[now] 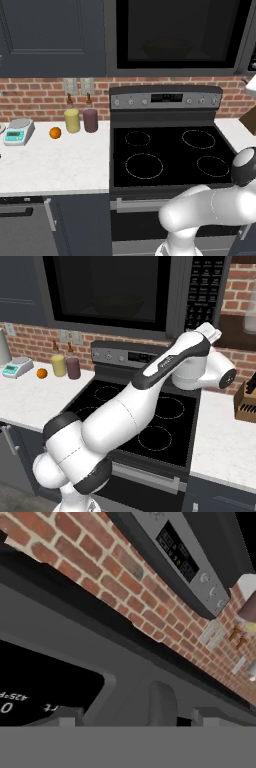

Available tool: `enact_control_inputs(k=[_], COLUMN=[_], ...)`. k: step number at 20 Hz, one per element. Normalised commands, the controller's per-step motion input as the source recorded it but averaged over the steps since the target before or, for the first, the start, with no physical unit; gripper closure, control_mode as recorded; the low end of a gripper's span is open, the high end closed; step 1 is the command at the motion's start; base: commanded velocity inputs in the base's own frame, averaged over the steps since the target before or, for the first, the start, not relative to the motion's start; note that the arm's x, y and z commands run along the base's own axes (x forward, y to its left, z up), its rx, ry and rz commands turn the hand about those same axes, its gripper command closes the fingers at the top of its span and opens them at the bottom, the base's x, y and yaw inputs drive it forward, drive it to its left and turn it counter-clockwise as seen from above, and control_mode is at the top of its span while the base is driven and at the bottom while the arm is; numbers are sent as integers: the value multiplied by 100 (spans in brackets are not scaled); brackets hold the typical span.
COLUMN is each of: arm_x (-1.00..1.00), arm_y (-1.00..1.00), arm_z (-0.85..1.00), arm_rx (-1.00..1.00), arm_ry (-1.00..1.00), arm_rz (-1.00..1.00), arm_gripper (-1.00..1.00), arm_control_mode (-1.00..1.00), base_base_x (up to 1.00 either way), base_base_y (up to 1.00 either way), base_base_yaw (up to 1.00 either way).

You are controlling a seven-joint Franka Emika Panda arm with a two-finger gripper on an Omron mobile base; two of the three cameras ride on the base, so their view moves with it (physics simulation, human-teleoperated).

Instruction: Pick the garlic from the sink and place it in the bowl. Then pick the bowl and place it in the microwave. Then close the microwave door and press the start button.

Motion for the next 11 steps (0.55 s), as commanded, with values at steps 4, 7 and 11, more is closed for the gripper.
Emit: enact_control_inputs(k=[4, 7, 11], arm_x=[17, 21, 4], arm_y=[-14, -1, 0], arm_z=[-7, -18, -23], arm_rx=[0, 0, 0], arm_ry=[0, 0, -6], arm_rz=[0, 0, 0], arm_gripper=[-100, -100, -100], arm_control_mode=[-100, -100, -100], base_base_x=[0, 0, 0], base_base_y=[0, 0, 0], base_base_yaw=[0, 0, 0])
